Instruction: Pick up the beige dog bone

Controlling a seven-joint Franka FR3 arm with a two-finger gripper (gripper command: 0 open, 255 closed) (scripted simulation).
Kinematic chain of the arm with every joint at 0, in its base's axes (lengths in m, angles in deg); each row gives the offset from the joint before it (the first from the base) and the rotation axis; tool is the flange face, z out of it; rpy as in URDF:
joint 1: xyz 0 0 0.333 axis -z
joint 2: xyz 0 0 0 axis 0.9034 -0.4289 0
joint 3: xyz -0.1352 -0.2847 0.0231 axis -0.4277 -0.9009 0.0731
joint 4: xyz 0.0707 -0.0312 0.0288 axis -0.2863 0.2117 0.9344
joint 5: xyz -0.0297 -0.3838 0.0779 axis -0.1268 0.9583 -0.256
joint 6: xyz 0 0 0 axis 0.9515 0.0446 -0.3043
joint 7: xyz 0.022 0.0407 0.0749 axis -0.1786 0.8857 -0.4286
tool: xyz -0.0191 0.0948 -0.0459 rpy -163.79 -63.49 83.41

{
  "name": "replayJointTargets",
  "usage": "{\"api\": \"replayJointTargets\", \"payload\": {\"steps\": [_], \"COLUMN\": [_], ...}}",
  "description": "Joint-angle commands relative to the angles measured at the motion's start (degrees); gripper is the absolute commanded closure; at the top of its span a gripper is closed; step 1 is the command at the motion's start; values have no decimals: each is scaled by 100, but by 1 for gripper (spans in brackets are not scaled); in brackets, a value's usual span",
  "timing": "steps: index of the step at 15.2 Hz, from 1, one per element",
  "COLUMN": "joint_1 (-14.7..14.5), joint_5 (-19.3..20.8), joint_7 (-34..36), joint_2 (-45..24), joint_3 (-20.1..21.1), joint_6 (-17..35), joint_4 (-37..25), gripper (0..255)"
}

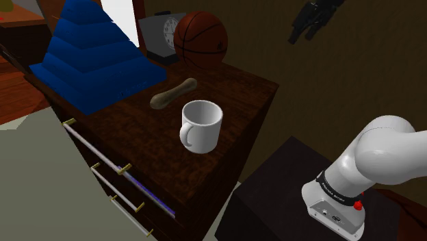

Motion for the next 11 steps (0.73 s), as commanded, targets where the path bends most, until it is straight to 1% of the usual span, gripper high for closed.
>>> {"api": "replayJointTargets", "payload": {"steps": [1,6,11], "joint_1": [0,148,318], "joint_5": [0,-500,-954], "joint_7": [0,1455,2885], "joint_2": [0,-224,-728], "joint_3": [0,703,1417], "joint_6": [0,362,794], "joint_4": [0,278,281], "gripper": [0,0,0]}}
